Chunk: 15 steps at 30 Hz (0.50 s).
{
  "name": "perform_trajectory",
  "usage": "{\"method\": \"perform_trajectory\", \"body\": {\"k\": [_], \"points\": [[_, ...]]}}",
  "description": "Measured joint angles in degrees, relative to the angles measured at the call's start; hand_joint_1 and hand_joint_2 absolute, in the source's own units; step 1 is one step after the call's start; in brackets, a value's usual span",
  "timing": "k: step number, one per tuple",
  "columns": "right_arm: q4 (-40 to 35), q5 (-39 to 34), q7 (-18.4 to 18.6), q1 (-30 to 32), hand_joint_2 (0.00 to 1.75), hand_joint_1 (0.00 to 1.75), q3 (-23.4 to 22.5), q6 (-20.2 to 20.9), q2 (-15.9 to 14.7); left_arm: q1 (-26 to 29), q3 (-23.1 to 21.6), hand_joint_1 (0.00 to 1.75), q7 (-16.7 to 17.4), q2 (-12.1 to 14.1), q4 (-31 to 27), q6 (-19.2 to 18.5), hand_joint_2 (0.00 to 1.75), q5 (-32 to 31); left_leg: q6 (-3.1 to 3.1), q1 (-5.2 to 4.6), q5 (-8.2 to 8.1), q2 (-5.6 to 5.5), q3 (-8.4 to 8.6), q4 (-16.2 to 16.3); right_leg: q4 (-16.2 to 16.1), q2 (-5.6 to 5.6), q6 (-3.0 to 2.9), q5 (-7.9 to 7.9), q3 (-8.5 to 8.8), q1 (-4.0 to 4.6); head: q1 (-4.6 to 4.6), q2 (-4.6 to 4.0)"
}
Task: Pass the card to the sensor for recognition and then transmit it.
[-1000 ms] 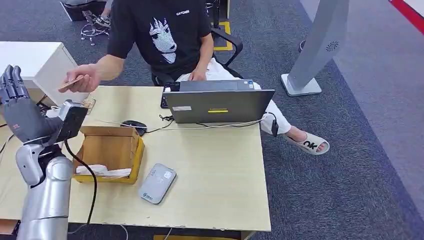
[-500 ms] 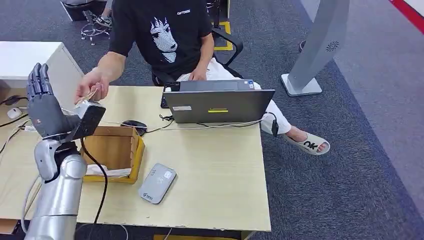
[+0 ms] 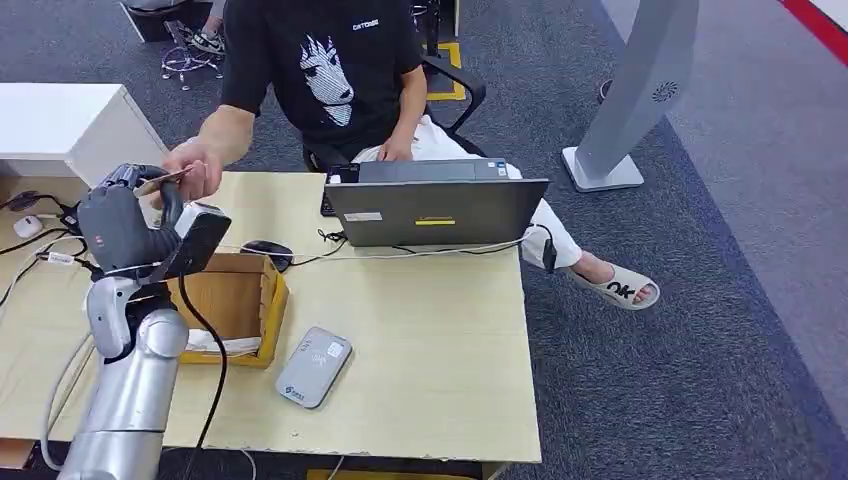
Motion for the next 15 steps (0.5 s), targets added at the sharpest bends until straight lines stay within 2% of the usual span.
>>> {"method": "perform_trajectory", "body": {"k": [15], "points": [[0.0, 0.0, 0.0, 0.0, 1.75, 0.0, 0.0, 0.0, 0.0, 0.0, 0.0, 1.75, 0.0, 0.0, 0.0, 0.0, 1.75, 0.0, 0.0, -0.01, 0.0, 0.0, -0.01, 0.0, 0.0, 0.0, 0.0, 0.0, 0.01, -0.01, 0.0, 0.0]]}}
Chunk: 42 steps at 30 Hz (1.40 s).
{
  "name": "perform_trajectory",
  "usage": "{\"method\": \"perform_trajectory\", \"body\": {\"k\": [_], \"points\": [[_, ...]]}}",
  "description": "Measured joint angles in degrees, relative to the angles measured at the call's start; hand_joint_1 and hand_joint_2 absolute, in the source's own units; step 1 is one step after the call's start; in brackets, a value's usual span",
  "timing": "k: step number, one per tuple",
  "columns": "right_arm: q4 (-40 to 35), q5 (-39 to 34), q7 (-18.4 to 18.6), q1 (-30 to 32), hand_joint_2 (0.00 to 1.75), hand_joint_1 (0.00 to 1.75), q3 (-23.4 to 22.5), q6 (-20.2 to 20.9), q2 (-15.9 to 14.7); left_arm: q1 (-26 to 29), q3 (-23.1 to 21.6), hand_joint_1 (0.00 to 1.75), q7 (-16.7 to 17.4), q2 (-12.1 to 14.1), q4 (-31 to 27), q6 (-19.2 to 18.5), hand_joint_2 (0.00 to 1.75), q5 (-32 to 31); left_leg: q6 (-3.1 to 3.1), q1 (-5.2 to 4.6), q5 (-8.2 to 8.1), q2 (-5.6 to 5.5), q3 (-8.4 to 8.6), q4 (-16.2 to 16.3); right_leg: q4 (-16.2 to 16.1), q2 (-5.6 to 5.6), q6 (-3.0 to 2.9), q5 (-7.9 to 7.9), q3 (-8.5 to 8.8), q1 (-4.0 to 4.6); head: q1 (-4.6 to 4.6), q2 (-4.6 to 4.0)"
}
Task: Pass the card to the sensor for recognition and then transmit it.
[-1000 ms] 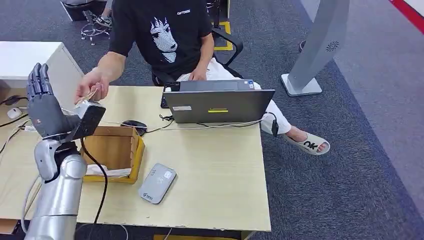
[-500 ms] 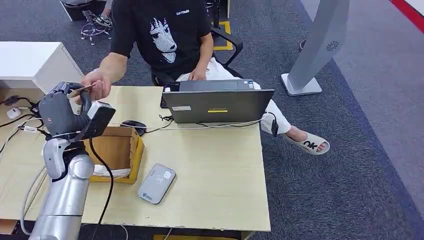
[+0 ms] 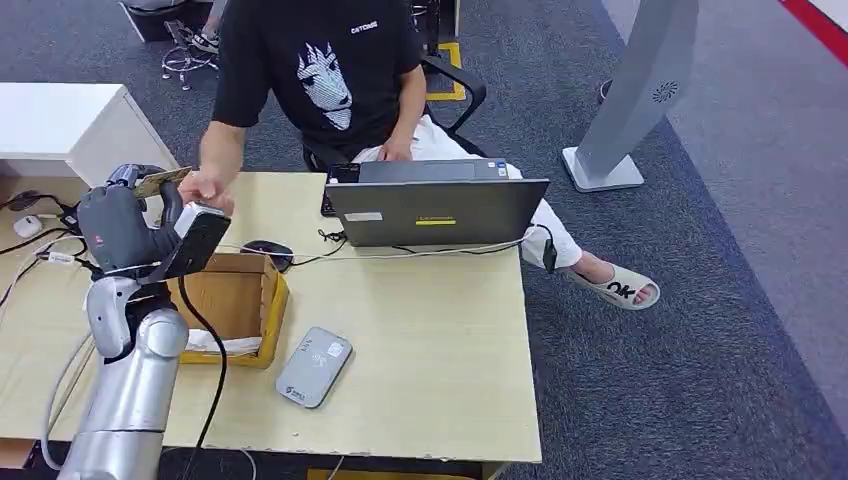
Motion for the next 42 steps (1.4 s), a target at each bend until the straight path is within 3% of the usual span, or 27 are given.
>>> {"method": "perform_trajectory", "body": {"k": [14, 15, 16, 18, 19, 23, 27, 42], "points": [[0.0, 0.0, 0.0, 0.0, 1.75, 0.0, 0.0, 0.0, 0.0, 0.0, 0.0, 1.75, 0.0, 0.0, 0.0, 0.0, 1.75, 0.0, 0.0, 0.0, 0.0, 0.0, 0.0, 0.0, 0.0, 0.0, 0.0, 0.0, 0.0, 0.0, 0.0, 0.0], [0.0, 0.0, 0.0, 0.0, 1.75, 0.0, 0.0, 0.0, 0.0, 0.0, -0.1, 1.75, 0.0, 0.0, 0.0, -1.3, 1.75, -0.8, 0.0, 0.0, 0.0, 0.01, 0.01, 0.0, 0.0, 0.02, 0.0, 0.0, -0.02, 0.0, -0.02, 0.0], [0.0, -0.1, 0.1, 0.0, 1.75, 0.0, 0.0, -0.2, 0.0, 0.1, -0.7, 1.75, 0.1, -0.1, 0.0, -5.4, 1.75, -3.1, 0.0, -0.01, 0.0, -0.01, 0.01, 0.0, 0.0, 0.0, 0.0, 0.0, -0.01, -0.01, -0.02, 0.0], [0.0, -0.5, 0.1, 0.1, 1.75, 0.0, -0.3, -0.3, 0.1, 1.5, -4.6, 1.75, 3.4, -0.6, 0.0, -14.0, 1.75, -10.2, 0.04, -0.12, -0.02, -0.2, 0.03, 0.0, 0.0, -0.15, 0.07, -0.05, 0.1, -0.12, -0.04, 0.0], [-0.1, -0.6, 0.1, 0.1, 1.75, 0.0, -0.5, -0.2, 0.1, 3.2, -7.5, 1.75, 5.9, -1.0, 0.0, -16.0, 1.75, -12.4, 0.04, -0.12, -0.02, -0.19, 0.0, 0.0, 0.0, -0.13, 0.09, -0.07, 0.08, -0.12, -0.13, 0.0], [-0.4, -0.8, 0.0, 0.4, 1.75, 0.0, -1.0, -0.2, 0.4, 6.9, -15.5, 1.75, 8.5, -1.5, -0.1, -16.3, 1.75, -13.0, 0.06, -0.12, -0.04, -0.13, -0.11, 0.0, 0.0, -0.08, 0.11, -0.06, -0.01, -0.12, 0.09, 0.0], [-0.6, -0.8, 0.0, 0.7, 1.75, 0.0, -1.2, 0.0, 0.7, 8.0, -19.0, 1.75, 9.2, -1.2, -0.3, -16.9, 1.75, -12.5, 0.1, -0.12, -0.08, -0.14, -0.11, 0.0, 0.0, -0.09, 0.11, -0.07, -0.02, -0.12, 0.07, 0.0], [-1.0, -0.6, 0.0, 0.7, 1.75, 0.0, -1.9, 0.0, 1.2, 9.4, -21.5, 1.75, 9.2, -0.4, -0.5, -17.9, 1.75, -11.8, 0.1, -0.11, -0.07, -0.15, -0.11, 0.0, 0.0, -0.1, 0.12, -0.08, -0.02, -0.11, 0.07, 0.0]]}}
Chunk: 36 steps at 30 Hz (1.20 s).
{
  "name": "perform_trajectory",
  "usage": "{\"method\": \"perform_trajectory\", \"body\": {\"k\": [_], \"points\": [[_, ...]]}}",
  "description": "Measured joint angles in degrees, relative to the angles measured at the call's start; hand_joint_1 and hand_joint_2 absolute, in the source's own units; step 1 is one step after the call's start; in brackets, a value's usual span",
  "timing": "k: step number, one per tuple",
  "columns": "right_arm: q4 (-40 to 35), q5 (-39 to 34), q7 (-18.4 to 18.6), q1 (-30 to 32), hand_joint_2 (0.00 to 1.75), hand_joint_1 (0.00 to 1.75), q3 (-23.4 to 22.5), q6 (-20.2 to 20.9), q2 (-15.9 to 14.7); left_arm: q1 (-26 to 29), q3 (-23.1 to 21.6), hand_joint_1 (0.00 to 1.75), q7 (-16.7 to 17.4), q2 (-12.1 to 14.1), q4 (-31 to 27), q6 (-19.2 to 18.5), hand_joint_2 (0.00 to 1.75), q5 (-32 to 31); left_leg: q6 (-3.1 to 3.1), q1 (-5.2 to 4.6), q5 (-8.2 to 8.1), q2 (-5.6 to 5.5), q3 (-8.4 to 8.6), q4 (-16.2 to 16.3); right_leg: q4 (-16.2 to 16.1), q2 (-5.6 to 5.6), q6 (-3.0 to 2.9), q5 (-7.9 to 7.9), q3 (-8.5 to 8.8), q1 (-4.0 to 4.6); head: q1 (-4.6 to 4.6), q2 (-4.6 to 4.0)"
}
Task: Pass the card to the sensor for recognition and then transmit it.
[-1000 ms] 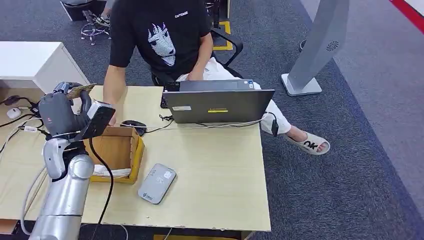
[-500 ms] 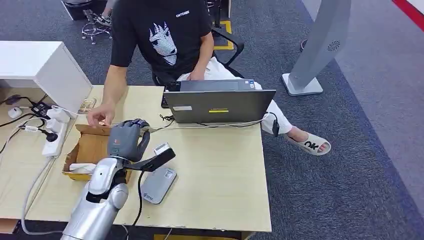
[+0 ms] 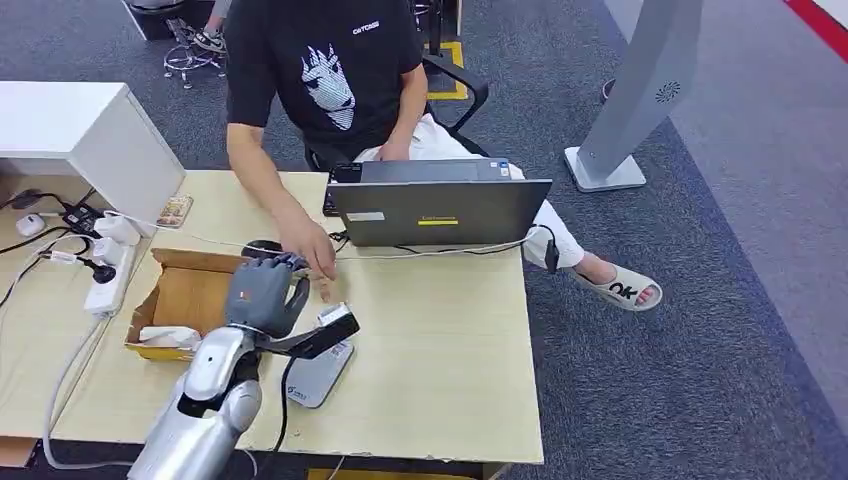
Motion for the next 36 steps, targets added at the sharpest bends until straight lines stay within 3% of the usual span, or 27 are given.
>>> {"method": "perform_trajectory", "body": {"k": [36], "points": [[0.0, 0.0, 0.1, 0.0, 1.75, 0.0, -0.5, -0.2, 0.7, 1.2, -1.3, 1.75, 0.0, 1.5, 0.0, -1.4, 1.75, -0.2, 0.0, 0.01, 0.0, 0.0, 0.0, 0.0, 0.0, 0.0, 0.0, 0.0, 0.0, 0.0, 0.0, 0.0]]}}
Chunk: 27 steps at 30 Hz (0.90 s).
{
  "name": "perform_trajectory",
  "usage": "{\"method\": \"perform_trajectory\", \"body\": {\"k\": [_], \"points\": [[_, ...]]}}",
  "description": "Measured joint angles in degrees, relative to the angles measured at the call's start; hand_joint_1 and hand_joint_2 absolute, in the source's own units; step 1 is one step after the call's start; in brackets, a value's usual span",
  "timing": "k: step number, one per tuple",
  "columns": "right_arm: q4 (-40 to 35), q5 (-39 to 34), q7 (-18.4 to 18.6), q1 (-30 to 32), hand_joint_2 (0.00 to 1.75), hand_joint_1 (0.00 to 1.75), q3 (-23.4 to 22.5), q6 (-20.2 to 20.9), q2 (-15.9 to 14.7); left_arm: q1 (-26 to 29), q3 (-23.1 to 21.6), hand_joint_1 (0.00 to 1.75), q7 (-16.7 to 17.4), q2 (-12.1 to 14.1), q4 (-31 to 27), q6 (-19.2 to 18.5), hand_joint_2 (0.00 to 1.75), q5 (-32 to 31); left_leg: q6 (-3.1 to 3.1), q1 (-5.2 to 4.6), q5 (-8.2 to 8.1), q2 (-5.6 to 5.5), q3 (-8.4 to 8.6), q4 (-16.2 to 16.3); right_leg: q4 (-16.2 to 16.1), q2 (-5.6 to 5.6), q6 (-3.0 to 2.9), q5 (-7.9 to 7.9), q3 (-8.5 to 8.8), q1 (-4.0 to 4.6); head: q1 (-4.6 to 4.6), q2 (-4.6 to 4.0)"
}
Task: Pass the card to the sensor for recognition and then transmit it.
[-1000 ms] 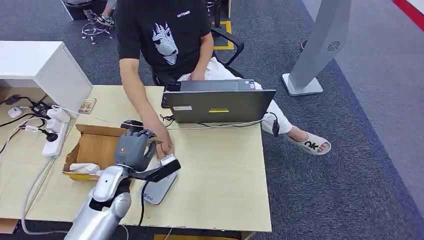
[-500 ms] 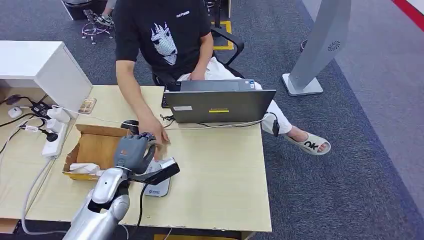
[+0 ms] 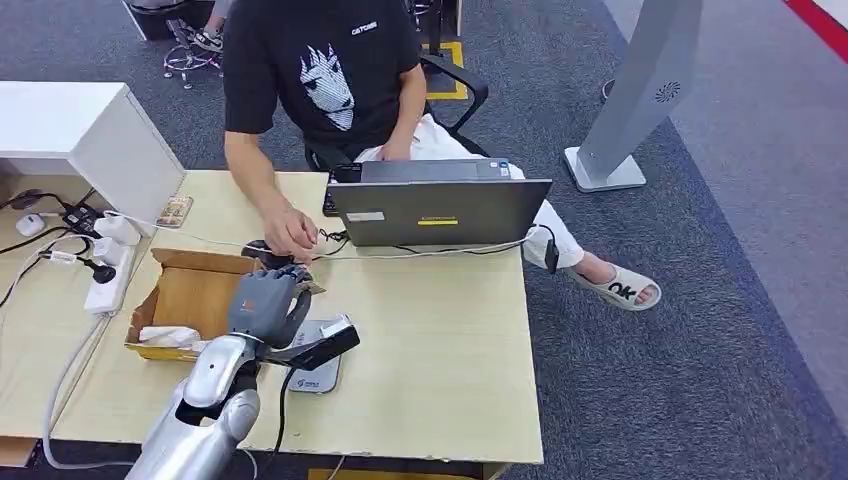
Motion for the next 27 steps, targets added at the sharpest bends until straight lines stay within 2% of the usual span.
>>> {"method": "perform_trajectory", "body": {"k": [15, 17, 18, 22, 27], "points": [[0.0, 0.0, 0.0, 0.0, 1.75, 0.0, 0.0, 0.0, 0.1, 0.0, 0.0, 1.75, 0.2, 0.1, 0.0, -0.1, 1.75, 0.0, 0.0, 0.0, 0.0, 0.0, -0.01, 0.0, 0.0, 0.0, 0.0, 0.0, 0.0, 0.0, 0.0, 0.0], [0.0, 0.7, 0.1, 0.0, 1.75, 0.0, 0.0, 0.0, 0.1, 0.1, 0.0, 1.75, 4.5, 0.4, 0.2, -2.8, 1.75, -1.7, 0.0, 0.0, 0.0, 0.0, -0.02, 0.0, 0.0, 0.0, 0.0, 0.0, 0.02, 0.0, 0.0, 0.0], [0.0, 0.9, 0.3, 0.0, 1.75, 0.0, 0.0, 0.1, 0.1, 0.3, 0.0, 1.75, 5.7, 0.7, 0.5, -2.5, 1.75, -1.4, 0.0, 0.0, 0.0, 0.01, -0.02, 0.0, 0.0, 0.01, 0.0, 0.0, 0.01, 0.0, 0.0, 0.0], [0.0, 1.4, 1.0, 0.0, 1.75, 0.0, 0.0, 0.2, 0.1, 0.5, 1.8, 1.75, 3.3, 2.5, 5.5, 1.0, 1.75, 0.0, -0.01, 0.02, 0.0, 0.04, 0.01, 0.0, 0.0, 0.04, 0.0, -0.01, -0.03, 0.02, 0.0, 0.0], [-0.1, 1.5, 1.0, 0.0, 1.75, 0.0, 0.0, 0.2, 0.1, 0.5, 3.1, 1.75, 3.0, 2.9, 7.8, 0.7, 1.75, -0.4, 0.0, 0.03, 0.01, -0.06, -0.02, 0.0, 0.0, -0.06, -0.02, -0.03, 0.01, 0.03, 0.0, 0.0]]}}
